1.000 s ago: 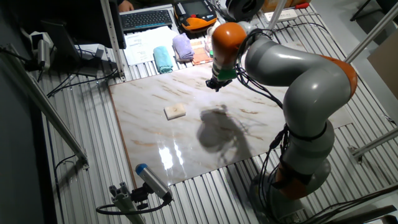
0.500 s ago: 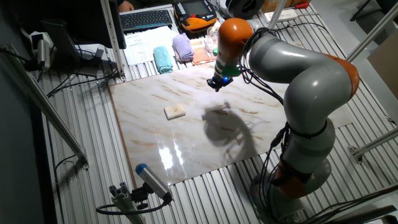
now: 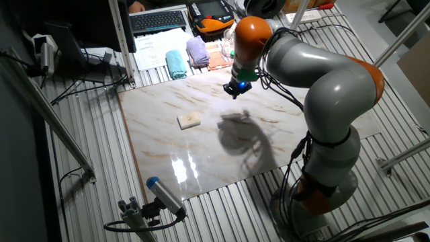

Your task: Clean the tabletop with a sponge

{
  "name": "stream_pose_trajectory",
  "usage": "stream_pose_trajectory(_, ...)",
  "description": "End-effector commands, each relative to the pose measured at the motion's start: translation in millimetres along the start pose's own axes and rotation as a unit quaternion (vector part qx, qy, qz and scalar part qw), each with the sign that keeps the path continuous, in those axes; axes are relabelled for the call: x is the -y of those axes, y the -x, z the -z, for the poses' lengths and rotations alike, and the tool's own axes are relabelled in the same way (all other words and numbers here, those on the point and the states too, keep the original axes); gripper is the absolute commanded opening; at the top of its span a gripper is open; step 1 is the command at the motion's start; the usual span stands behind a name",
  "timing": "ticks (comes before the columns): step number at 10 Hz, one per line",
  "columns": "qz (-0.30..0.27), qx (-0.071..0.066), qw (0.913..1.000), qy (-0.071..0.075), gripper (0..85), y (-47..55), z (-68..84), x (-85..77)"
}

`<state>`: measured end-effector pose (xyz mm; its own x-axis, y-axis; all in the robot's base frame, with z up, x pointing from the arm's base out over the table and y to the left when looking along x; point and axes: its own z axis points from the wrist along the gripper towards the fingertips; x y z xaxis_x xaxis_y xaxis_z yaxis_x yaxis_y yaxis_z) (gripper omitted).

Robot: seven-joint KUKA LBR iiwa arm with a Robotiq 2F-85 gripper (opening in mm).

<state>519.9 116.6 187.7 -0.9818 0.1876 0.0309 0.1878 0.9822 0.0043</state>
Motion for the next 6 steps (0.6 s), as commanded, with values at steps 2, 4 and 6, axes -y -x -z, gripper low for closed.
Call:
stream_pose_trajectory(2,-0.009,-0.015,0.9995,0.026,0.0,0.1,-0.1,0.0)
stream_pose_trajectory(4,-0.016,-0.024,0.9992,0.028,0.0,0.1,-0.1,0.0)
stream_pose_trajectory(6,-0.016,-0.023,0.9992,0.030,0.0,0.2,-0.1,-0.2)
